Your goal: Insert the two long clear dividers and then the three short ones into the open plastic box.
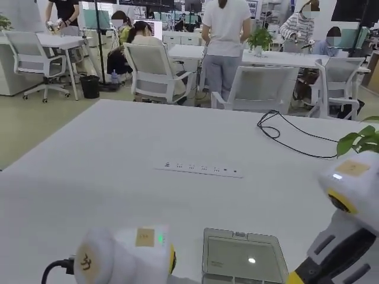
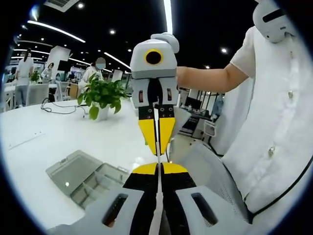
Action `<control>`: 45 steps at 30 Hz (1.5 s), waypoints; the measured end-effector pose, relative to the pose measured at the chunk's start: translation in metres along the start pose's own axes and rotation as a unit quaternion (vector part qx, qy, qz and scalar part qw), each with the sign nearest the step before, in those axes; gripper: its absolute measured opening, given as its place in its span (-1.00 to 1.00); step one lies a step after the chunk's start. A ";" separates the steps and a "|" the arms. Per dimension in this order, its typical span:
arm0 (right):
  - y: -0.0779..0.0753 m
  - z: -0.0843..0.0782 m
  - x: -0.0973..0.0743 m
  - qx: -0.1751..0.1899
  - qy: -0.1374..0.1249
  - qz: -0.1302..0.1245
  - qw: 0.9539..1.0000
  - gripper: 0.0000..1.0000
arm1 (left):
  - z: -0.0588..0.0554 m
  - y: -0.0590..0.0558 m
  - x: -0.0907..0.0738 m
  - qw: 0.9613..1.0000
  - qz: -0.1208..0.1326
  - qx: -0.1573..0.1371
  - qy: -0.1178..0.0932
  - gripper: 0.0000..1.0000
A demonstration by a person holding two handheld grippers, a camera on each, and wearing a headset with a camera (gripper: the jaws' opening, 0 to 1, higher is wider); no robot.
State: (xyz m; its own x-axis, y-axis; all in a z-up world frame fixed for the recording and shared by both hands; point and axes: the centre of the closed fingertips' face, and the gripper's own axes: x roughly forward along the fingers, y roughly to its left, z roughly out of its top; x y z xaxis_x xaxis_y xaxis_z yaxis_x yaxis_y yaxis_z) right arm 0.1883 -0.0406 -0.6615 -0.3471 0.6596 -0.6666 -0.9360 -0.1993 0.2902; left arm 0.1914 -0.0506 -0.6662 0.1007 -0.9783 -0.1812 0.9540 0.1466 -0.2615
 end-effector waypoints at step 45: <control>-0.108 -0.013 0.043 0.012 0.022 -0.126 0.992 -0.94 | -0.079 0.066 -0.058 0.987 0.127 -0.005 0.095 0.99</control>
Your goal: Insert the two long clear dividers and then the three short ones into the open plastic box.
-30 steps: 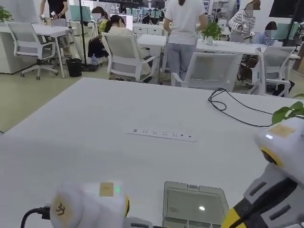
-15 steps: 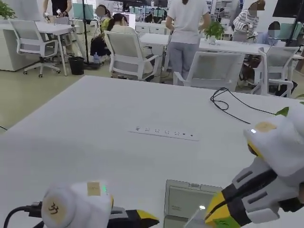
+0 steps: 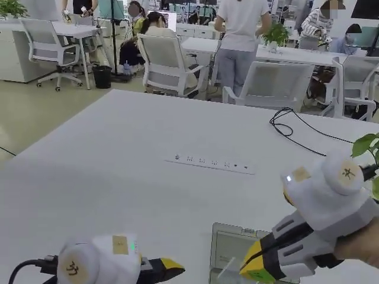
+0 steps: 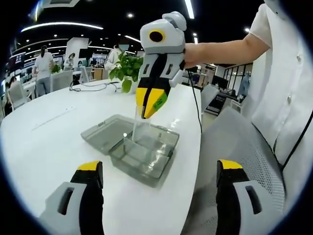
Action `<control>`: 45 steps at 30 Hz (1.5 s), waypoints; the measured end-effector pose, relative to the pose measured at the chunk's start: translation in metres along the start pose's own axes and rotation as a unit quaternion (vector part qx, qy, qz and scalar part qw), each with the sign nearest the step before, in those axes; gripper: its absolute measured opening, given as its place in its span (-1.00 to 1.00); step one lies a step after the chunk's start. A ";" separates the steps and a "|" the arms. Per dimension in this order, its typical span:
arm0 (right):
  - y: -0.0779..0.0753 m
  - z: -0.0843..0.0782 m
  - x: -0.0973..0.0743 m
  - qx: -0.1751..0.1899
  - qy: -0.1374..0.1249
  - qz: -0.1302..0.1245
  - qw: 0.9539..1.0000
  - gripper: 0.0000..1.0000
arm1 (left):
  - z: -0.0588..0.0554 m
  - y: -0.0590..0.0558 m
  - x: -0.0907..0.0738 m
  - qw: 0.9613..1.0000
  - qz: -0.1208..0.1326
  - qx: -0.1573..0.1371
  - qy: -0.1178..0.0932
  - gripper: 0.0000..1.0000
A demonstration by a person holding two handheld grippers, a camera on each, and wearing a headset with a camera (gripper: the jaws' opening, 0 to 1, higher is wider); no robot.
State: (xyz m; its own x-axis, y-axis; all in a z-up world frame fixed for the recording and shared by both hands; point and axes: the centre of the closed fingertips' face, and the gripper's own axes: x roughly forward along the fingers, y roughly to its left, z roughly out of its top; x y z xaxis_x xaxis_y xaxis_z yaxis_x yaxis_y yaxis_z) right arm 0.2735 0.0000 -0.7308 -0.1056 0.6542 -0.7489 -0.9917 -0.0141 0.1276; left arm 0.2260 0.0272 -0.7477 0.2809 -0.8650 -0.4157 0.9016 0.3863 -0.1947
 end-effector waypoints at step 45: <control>-0.009 -0.034 0.050 -0.016 0.037 -0.009 0.999 -0.95 | -0.011 -0.004 0.004 1.000 -0.008 -0.012 0.007 1.00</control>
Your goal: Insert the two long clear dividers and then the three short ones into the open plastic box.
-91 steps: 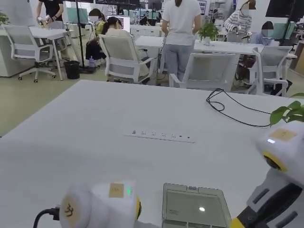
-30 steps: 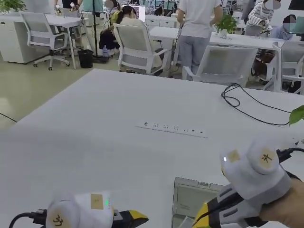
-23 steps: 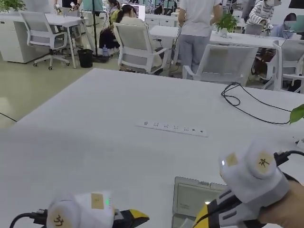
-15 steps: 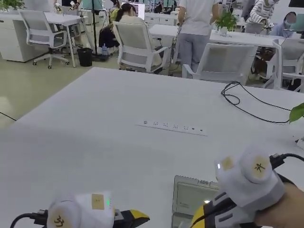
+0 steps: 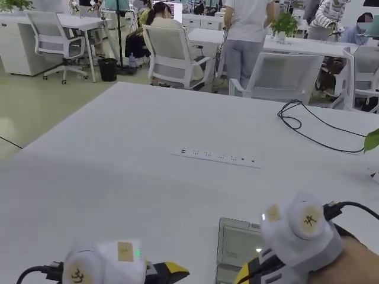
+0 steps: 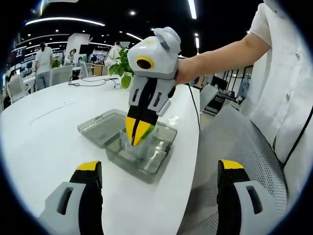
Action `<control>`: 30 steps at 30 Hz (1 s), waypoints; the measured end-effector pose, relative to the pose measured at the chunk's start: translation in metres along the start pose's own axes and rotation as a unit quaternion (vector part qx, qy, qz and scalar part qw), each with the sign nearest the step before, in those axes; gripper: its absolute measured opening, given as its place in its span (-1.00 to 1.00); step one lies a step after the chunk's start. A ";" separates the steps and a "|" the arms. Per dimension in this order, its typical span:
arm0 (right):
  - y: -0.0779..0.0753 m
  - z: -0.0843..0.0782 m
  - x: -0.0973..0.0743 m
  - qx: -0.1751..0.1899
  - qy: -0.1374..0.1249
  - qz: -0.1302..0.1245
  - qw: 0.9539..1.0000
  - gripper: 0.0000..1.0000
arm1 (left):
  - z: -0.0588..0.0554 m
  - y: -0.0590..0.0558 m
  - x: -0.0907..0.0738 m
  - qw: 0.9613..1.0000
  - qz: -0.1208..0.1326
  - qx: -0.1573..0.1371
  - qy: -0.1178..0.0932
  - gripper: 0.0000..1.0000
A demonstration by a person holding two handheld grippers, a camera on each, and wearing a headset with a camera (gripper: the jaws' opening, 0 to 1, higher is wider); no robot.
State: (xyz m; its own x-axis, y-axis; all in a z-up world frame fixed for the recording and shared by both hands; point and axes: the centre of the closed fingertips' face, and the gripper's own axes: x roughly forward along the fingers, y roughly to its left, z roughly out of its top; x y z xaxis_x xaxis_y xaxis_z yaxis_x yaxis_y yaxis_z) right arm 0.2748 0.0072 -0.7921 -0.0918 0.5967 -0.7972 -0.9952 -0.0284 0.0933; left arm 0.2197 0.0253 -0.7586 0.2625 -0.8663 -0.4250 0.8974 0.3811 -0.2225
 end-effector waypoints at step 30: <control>0.000 -0.017 0.028 -0.026 0.077 0.006 0.997 -0.94 | -0.001 0.001 0.002 1.000 -0.003 -0.001 0.002 1.00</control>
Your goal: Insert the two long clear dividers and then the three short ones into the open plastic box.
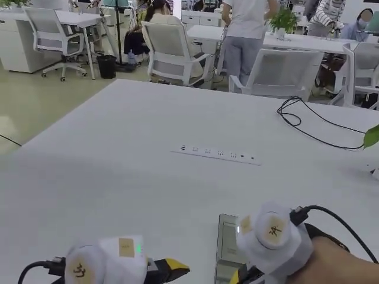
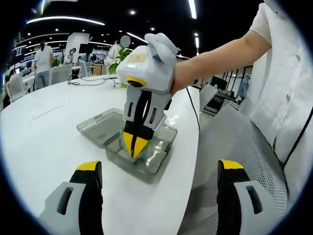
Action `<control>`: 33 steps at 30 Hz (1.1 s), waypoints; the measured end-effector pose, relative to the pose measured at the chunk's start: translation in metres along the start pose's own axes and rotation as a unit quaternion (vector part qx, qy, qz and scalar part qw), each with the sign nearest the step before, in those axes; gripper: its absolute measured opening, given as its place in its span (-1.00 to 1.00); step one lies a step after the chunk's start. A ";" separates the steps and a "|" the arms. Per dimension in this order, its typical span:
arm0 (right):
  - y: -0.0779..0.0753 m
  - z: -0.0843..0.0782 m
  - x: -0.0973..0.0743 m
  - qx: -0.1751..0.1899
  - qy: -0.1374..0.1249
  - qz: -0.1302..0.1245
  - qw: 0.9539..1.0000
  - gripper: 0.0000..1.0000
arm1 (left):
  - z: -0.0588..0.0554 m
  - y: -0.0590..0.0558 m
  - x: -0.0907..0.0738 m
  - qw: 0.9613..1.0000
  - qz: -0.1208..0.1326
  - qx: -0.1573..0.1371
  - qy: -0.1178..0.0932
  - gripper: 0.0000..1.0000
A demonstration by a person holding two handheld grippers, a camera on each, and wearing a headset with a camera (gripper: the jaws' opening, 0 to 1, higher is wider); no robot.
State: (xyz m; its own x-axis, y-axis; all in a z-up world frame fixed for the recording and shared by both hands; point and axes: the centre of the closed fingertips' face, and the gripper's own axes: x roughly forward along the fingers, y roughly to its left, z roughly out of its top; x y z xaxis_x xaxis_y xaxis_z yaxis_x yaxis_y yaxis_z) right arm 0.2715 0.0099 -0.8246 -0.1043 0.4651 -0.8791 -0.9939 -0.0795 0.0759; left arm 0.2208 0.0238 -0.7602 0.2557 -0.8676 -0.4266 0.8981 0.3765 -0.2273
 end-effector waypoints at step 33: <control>-0.008 0.012 -0.050 0.057 -0.086 -0.041 0.994 -0.54 | 0.001 0.000 -0.008 1.000 0.010 0.000 0.004 1.00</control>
State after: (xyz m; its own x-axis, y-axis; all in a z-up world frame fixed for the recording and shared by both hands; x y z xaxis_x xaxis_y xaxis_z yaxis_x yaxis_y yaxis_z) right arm 0.2847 -0.0024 -0.7760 -0.0172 0.6107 -0.7917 -0.9958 0.0607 0.0685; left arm 0.2189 0.0310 -0.7561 0.2712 -0.8570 -0.4383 0.8925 0.3944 -0.2188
